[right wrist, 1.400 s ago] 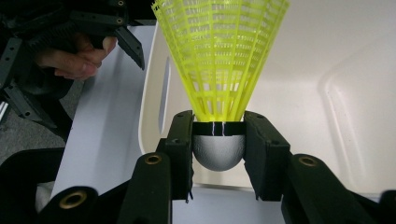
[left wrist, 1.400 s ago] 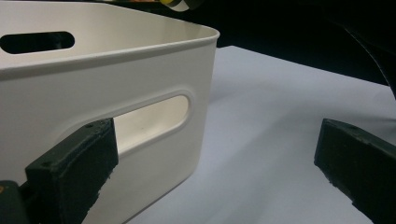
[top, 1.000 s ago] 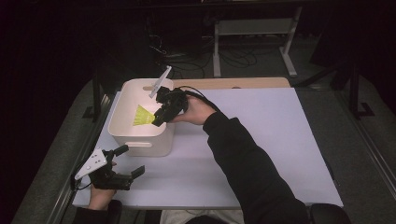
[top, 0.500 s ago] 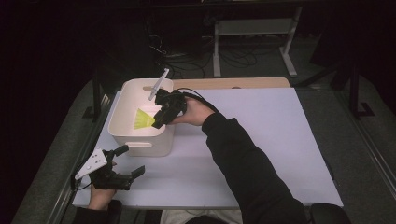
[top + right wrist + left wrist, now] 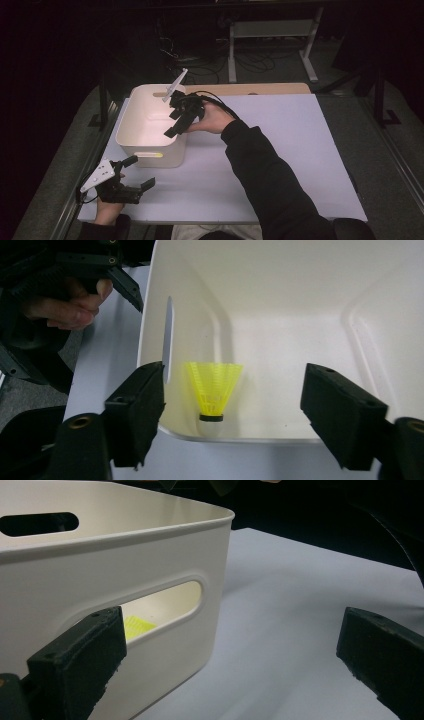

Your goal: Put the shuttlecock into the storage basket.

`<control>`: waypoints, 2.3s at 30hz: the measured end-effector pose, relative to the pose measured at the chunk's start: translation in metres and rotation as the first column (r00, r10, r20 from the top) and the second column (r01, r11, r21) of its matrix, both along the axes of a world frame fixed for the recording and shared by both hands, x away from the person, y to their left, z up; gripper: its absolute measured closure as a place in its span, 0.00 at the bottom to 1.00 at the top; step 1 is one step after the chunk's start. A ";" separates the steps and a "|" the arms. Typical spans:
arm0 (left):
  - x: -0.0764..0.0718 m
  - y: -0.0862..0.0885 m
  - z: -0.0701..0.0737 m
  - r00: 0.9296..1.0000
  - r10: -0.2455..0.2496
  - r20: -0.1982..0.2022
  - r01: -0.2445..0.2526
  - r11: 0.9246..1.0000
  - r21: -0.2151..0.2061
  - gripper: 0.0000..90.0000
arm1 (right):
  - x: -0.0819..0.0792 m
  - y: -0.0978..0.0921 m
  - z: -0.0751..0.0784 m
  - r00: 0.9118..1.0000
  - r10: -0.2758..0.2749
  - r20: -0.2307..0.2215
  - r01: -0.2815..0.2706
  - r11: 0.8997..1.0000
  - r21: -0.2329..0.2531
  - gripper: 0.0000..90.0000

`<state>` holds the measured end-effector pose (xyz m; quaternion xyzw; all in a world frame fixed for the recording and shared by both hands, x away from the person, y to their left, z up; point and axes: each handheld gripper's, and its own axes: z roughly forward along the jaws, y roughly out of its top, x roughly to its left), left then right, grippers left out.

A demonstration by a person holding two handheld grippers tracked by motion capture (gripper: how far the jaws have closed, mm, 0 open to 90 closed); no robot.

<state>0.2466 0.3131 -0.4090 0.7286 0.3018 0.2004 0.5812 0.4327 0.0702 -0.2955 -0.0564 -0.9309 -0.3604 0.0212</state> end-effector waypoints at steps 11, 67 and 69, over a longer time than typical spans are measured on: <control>0.000 0.000 0.000 1.000 -0.002 -0.002 0.002 1.000 0.002 0.00 | -0.005 -0.013 0.009 0.998 -0.061 0.029 0.060 0.998 0.031 0.05; 0.001 -0.001 0.000 1.000 0.004 0.001 -0.004 1.000 -0.001 0.00 | -0.024 -0.101 0.002 0.972 -0.225 0.068 0.217 0.970 0.111 0.00; 0.002 -0.001 0.000 1.000 0.006 0.000 -0.006 1.000 -0.003 0.00 | -0.025 -0.105 0.002 0.971 -0.227 0.072 0.218 0.969 0.116 0.00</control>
